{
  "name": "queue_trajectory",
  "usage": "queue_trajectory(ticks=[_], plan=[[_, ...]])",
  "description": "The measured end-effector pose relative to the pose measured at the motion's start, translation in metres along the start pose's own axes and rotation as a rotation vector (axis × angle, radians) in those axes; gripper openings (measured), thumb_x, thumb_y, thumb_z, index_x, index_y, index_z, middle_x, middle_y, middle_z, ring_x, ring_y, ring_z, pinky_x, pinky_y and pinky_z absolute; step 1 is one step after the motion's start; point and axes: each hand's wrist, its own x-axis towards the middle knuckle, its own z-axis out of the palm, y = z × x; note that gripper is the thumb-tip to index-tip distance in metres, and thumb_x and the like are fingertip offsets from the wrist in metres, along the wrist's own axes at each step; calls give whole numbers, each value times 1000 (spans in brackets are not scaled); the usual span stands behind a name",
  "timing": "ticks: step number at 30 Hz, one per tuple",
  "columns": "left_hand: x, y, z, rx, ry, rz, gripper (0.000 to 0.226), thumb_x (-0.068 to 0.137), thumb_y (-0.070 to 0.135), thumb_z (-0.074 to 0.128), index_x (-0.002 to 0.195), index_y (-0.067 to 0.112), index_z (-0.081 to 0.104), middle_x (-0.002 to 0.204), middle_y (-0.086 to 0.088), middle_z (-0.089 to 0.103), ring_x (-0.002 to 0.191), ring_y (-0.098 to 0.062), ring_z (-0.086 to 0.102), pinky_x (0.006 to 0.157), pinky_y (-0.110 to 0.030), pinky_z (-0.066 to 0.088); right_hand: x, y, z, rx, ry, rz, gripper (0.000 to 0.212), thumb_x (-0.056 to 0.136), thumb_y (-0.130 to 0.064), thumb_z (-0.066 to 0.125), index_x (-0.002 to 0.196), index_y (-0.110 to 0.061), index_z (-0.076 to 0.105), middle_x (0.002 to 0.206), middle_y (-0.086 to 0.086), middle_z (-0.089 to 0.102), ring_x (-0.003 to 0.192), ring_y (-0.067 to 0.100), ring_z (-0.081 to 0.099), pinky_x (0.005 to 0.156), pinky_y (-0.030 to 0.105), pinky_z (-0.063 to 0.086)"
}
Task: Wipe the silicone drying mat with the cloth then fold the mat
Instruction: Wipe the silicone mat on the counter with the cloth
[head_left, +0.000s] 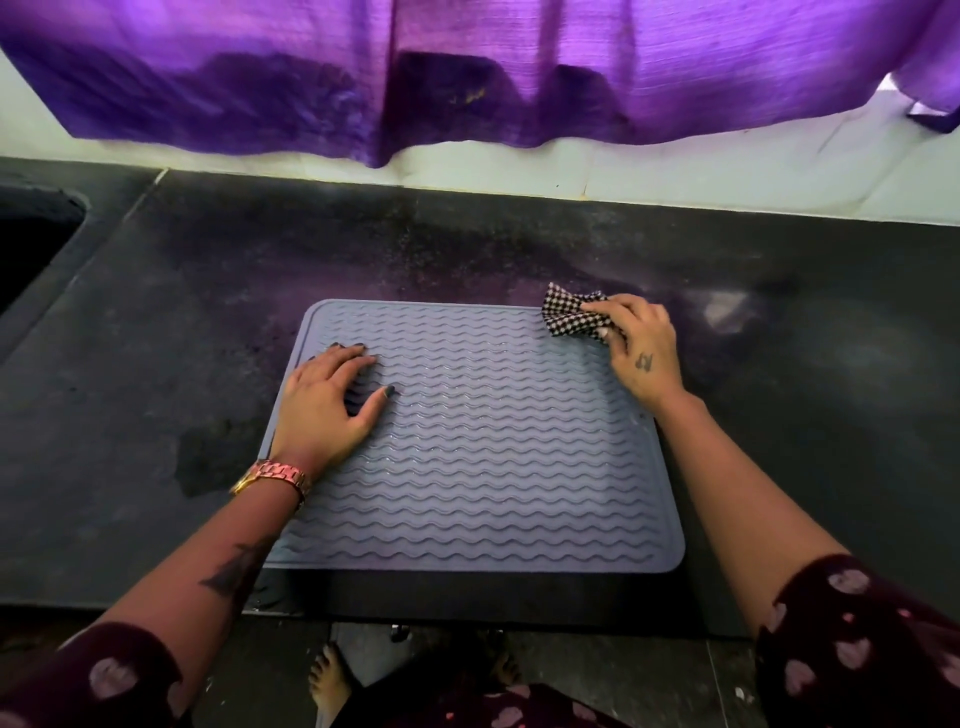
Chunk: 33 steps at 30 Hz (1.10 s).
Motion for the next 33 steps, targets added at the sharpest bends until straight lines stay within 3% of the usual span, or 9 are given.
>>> queue_trajectory(ticks=[3, 6, 10, 14, 18, 20, 25, 31, 33], plan=[[0, 1, 0, 4, -3, 1, 75, 76, 63, 28, 127, 17, 57, 137, -1, 52, 131, -21, 41, 111, -37, 26, -1, 1, 13, -84, -74, 40, 40, 90, -10, 51, 123, -32, 56, 128, 0, 50, 113, 28, 39, 90, 37, 26], [1, 0, 0, 0, 4, 7, 74, 76, 63, 29, 126, 16, 58, 136, -1, 53, 130, -21, 43, 110, -38, 28, 6, 5, 8, -12, -91, 36, 39, 89, -9, 54, 120, -32, 59, 124, 0, 53, 111, 28, 42, 92, 41, 29], [1, -1, 1, 6, 13, 10, 73, 77, 62, 29, 125, 16, 59, 135, -1, 54, 129, -21, 44, 109, -39, 29, 17, -1, 5, 65, 19, 84, 39, 87, -6, 55, 117, -30, 62, 118, 1, 57, 107, 29, 46, 90, 40, 33], [1, -3, 1, 0, 15, 12, 73, 77, 62, 30, 125, 16, 59, 134, -1, 54, 129, -21, 44, 109, -39, 29, 5, -18, 25, -96, 1, 169, 40, 89, -9, 52, 121, -32, 57, 126, 2, 51, 113, 29, 40, 93, 40, 29], [1, -5, 3, -15, 14, 16, 74, 77, 63, 30, 126, 16, 58, 136, -2, 53, 130, -22, 43, 110, -40, 29, 16, -29, 19, -80, 17, 223, 39, 89, -7, 51, 119, -30, 58, 123, 4, 52, 111, 28, 40, 89, 36, 29], [-1, -7, 4, -52, 27, 19, 73, 77, 62, 32, 126, 14, 58, 135, -5, 53, 129, -25, 44, 110, -42, 31, 11, -45, 23, -61, 70, 214, 38, 88, -6, 52, 119, -28, 59, 120, 4, 53, 109, 28, 42, 85, 33, 28], [-4, -12, 3, -207, 46, -9, 61, 82, 54, 47, 128, 14, 56, 137, -5, 50, 128, -23, 44, 110, -38, 32, -6, -77, 45, -195, 12, 244, 36, 91, -14, 49, 124, -27, 53, 128, 7, 49, 116, 28, 39, 97, 39, 31], [-11, -32, -5, -411, 88, -78, 53, 85, 43, 63, 132, 22, 50, 145, 3, 41, 131, -15, 39, 109, -29, 30, 13, -111, 46, -41, 99, 267, 31, 92, -14, 50, 121, -22, 57, 118, 10, 54, 106, 28, 43, 82, 34, 37], [-16, -42, -10, -451, 73, -74, 55, 84, 43, 63, 134, 24, 48, 145, 5, 40, 131, -11, 39, 108, -25, 29, 9, -132, 61, -95, 27, 277, 32, 92, -19, 50, 124, -23, 53, 122, 11, 52, 110, 29, 42, 87, 38, 38]])
